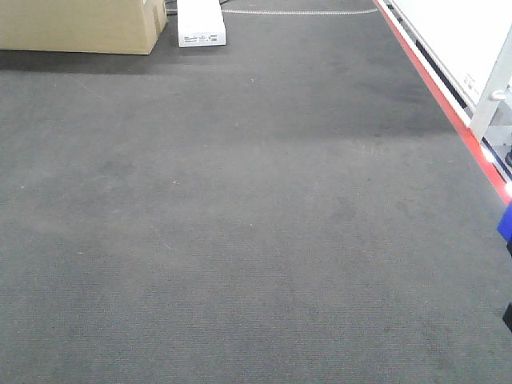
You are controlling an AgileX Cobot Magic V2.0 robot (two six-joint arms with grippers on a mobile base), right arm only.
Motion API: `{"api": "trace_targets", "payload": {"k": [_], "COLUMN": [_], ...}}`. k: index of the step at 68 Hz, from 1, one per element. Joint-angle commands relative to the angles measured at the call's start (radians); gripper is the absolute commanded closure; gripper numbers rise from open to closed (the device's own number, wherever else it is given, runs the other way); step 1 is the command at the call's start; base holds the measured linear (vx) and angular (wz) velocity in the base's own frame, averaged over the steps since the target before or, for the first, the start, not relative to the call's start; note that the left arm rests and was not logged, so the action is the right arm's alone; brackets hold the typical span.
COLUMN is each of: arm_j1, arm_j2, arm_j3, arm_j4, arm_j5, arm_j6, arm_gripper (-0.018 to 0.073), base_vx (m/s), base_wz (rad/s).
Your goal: Pour parts from conveyor to right shelf
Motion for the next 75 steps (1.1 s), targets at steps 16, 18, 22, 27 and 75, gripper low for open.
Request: {"api": "trace_targets", "payload": {"k": [16,18,22,27,75], "arm_j1": [0.0,0.0,0.0,0.0,0.0], "arm_j2": [0.009,0.009,0.009,0.009,0.009], "arm_j3": [-0.029,-0.029,-0.029,-0.029,-0.029], "arm_j4": [0.0,0.0,0.0,0.0,0.0], "arm_j5": [-0.088,-0.088,-0.088,-0.088,-0.088], "arm_j6": [-0.002,-0.002,-0.002,-0.002,-0.002], "arm_gripper": [0.0565,0.0565,0.0565,0.0565,0.0565], "base_vx": [0.0,0.0,0.0,0.0,0.0], "base_wz": [0.0,0.0,0.0,0.0,-0.01]}}
